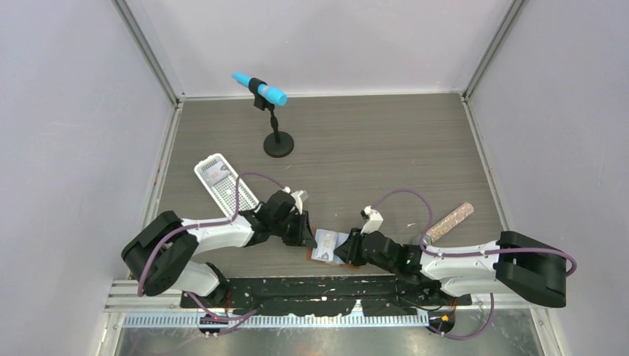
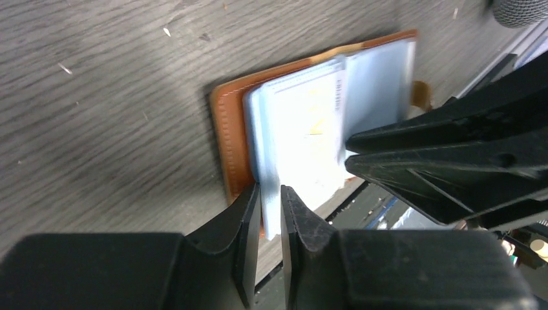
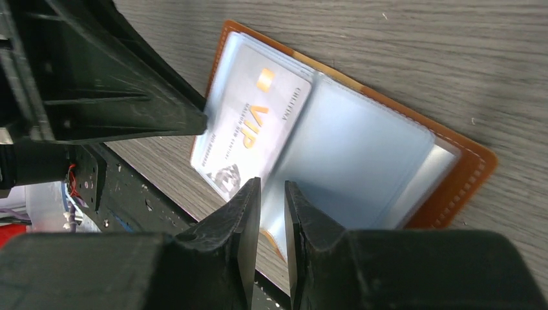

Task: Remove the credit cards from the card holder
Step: Remove the credit card from the card holder.

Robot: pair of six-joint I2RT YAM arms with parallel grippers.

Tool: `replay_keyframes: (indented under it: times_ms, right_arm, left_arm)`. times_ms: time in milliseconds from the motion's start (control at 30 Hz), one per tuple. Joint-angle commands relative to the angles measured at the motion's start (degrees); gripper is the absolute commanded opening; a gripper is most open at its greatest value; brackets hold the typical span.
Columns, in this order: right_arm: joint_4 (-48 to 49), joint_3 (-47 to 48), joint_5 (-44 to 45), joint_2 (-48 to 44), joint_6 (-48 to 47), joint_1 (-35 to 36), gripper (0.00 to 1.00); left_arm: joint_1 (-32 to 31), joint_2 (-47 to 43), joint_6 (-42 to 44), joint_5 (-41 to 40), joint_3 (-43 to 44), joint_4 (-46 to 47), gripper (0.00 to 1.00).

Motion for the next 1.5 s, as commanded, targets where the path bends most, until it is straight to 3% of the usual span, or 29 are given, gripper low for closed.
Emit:
replay_keyframes:
  times_ms: [0,500,833,1233,1467]
  right_arm:
    - [3.8,-0.3,0.3,1.0,-0.4,-0.7,0.28]
    - [5.3,-2.2,0.9,0.9,1.7,-2.6,0.29]
    - [0.4,-1.0,2.5,0.4,3.1,-2.6,0.33]
    - [11.6,-5.5,-0.6,-2.3,3.7,-4.0,0.35]
    - [18.3,-11.1,-0.8,-6.6,4.8,-6.1,0.28]
  left_arm:
    - [-0.8,3.5,-1.0,0.5,-0.2,7.2,0.18]
    - [-1.5,5.3,-2.0,-0.4,-4.0,9.8,0.12]
    - [-2.6,6.5,-2.7,-1.4,-4.0,10.1,0.05]
    - [-3.3,7.6,-3.0,-2.1,-3.7,9.7,0.04]
    - [-4.0,7.8,-3.2,-2.5,-3.2,9.1,0.05]
